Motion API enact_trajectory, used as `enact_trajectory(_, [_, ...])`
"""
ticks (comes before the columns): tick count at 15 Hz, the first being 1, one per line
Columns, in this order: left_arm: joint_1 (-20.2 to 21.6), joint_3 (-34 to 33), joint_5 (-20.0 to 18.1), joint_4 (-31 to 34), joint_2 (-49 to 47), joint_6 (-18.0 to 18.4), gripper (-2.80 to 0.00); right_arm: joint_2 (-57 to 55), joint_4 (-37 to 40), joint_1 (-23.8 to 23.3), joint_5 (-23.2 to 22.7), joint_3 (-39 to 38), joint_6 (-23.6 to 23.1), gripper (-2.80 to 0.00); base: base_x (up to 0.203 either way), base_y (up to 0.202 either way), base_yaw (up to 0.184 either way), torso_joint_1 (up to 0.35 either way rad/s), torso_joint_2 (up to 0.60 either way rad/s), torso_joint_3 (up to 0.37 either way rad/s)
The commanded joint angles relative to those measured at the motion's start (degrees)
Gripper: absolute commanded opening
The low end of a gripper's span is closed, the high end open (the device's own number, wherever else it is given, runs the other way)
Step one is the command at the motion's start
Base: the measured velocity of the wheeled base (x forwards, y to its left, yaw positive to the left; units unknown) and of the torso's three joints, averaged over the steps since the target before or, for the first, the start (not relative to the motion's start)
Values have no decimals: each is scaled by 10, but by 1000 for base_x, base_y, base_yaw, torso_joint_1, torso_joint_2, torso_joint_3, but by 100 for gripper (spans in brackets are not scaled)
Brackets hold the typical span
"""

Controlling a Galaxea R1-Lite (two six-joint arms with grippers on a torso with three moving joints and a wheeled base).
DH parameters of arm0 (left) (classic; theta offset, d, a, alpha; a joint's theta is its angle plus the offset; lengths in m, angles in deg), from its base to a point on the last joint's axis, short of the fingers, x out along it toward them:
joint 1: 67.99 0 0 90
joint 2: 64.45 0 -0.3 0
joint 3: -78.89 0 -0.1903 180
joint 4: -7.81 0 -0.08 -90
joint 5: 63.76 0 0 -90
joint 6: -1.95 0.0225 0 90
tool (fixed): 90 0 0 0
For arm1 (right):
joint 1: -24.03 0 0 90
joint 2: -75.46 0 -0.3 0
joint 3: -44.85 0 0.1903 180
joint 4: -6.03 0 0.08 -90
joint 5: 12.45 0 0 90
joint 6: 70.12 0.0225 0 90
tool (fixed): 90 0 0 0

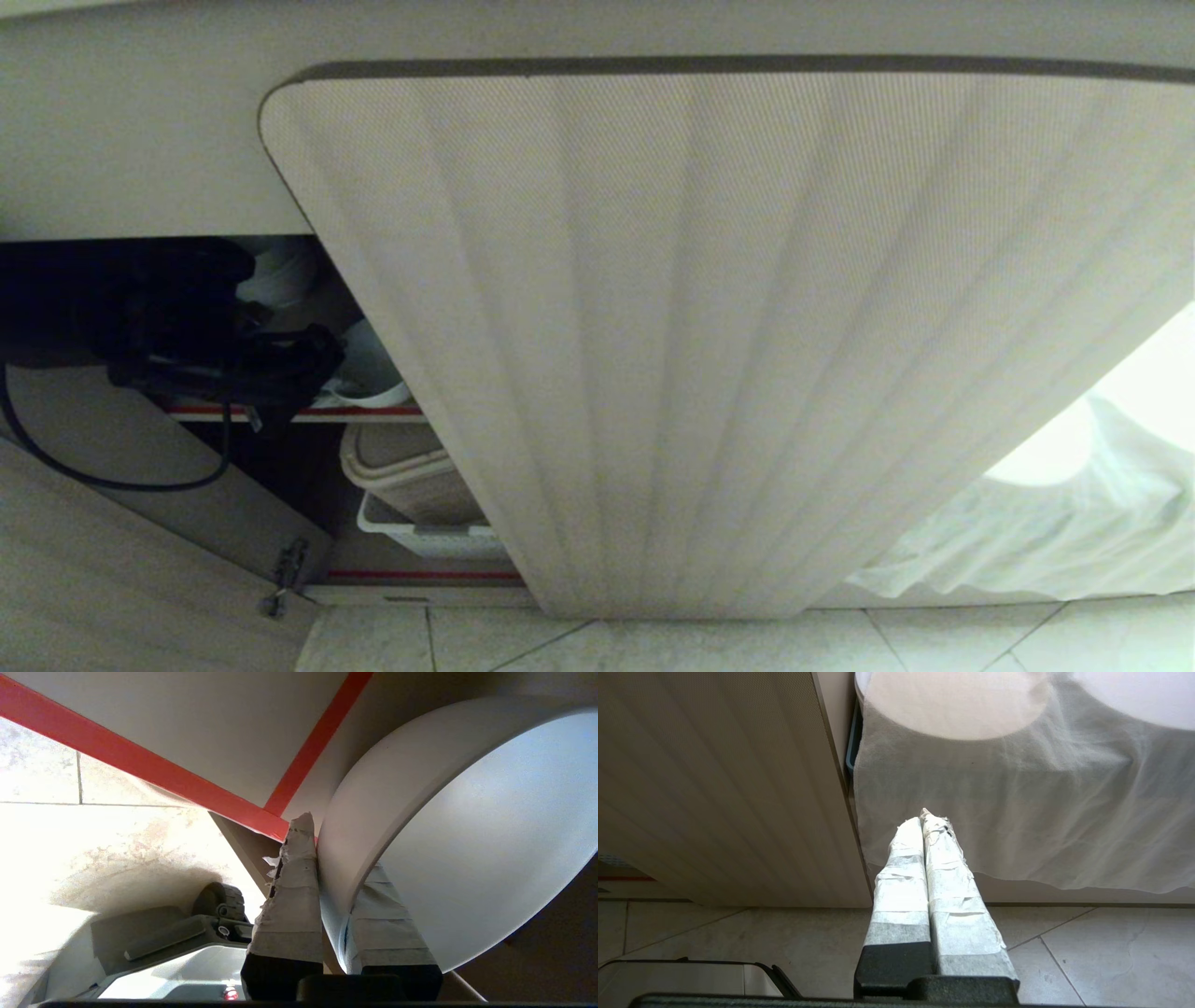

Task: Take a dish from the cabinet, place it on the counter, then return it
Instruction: Put it back into the cabinet

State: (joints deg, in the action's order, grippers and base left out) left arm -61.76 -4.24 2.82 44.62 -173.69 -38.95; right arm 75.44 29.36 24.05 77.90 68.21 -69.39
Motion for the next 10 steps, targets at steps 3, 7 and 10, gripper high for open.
enact_trajectory(3, [0, 1, -1, 1, 1, -2, -280, 0, -1, 1, 0, 0, 0, -280, 0, 0, 0, 0, 0, 0])
enact_trajectory(7, [0, 1, -1, -11, -3, -2, -280, 0, 0, 1, 0, 0, 0, -280, 0, 0, 0, 0, 0, 0])
enact_trajectory(10, [0, 1, 0, -11, -3, -2, -280, 0, 0, 1, 0, 0, 0, -280, 0, 0, 0, 0, 0, 0])
